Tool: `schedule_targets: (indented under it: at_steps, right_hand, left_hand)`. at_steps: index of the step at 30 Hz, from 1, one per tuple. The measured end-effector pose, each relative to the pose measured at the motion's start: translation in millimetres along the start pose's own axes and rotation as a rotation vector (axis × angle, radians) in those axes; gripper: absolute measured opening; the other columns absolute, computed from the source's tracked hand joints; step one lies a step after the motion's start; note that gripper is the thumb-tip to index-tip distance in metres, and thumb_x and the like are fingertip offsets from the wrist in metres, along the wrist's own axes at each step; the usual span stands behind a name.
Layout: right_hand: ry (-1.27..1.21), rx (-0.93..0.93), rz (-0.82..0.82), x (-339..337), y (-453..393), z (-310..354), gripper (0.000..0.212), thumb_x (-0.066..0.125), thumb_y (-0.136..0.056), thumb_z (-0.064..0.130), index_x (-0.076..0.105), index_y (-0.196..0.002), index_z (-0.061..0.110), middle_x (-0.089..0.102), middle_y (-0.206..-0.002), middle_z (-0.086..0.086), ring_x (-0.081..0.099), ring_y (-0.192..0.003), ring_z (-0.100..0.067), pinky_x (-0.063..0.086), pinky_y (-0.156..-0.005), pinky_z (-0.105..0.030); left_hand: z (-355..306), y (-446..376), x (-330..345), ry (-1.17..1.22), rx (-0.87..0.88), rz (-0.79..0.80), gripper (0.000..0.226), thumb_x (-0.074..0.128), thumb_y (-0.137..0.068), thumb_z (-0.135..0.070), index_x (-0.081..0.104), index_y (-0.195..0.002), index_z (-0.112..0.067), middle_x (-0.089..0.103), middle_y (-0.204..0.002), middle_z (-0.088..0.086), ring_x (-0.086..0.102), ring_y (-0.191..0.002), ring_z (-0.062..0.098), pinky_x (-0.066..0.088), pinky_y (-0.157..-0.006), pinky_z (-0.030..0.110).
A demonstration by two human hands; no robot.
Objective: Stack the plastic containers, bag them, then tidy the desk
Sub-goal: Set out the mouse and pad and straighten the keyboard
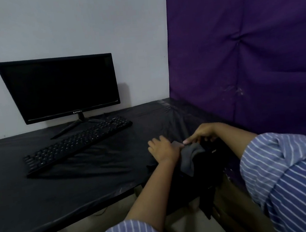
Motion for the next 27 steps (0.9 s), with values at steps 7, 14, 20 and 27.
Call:
schedule_targets:
  at_steps: [7,14,20,27]
  right_hand:
    - [0.041,0.068,0.185,-2,7,8,0.074,0.085,-0.067,0.043,0.063,-0.124,0.0,0.064,-0.111,-0.008,0.047,-0.095,-0.021,0.044,-0.092,-0.031]
    - [0.079,-0.014,0.139,-19,19,33,0.035,0.075,-0.081,0.034,0.064,-0.109,0.016,0.055,-0.09,0.004,0.045,-0.083,-0.01,0.036,-0.07,-0.024]
    - [-0.141,-0.209,0.114,-51,15,51,0.023,0.076,-0.083,0.023,0.057,-0.074,0.012,0.06,-0.063,-0.003,0.059,-0.053,-0.012,0.047,-0.049,-0.021]
    - [-0.173,-0.372,-0.09,-85,1,75,0.033,0.082,-0.072,0.042,0.066,-0.084,0.017,0.066,-0.079,0.0,0.06,-0.066,-0.012,0.047,-0.059,-0.022]
  left_hand:
    - [3,8,17,-0.058,0.09,-0.018,0.063,0.051,-0.086,-0.062,0.05,-0.128,-0.014,0.044,-0.134,0.013,0.035,-0.123,0.029,0.029,-0.101,0.038]
    - [-2,-6,15,0.174,0.08,0.012,0.037,0.063,-0.085,-0.045,0.053,-0.111,-0.02,0.064,-0.115,0.004,0.049,-0.113,0.025,0.031,-0.092,0.038]
    - [-1,-46,-6,0.863,0.026,-0.026,0.033,0.077,-0.077,-0.013,0.047,-0.09,-0.012,0.053,-0.078,-0.006,0.053,-0.083,0.017,0.038,-0.059,0.013]
    - [-12,-102,-50,1.113,0.04,-0.039,0.03,0.075,-0.078,-0.005,0.053,-0.099,-0.004,0.062,-0.096,0.012,0.058,-0.088,0.021,0.05,-0.078,0.029]
Point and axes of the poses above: each hand's wrist, its own y-axis away from the middle knuckle, its own x-axis out of the palm, z = x × y, the point moved 1 cm from there along -y, towards the middle knuckle
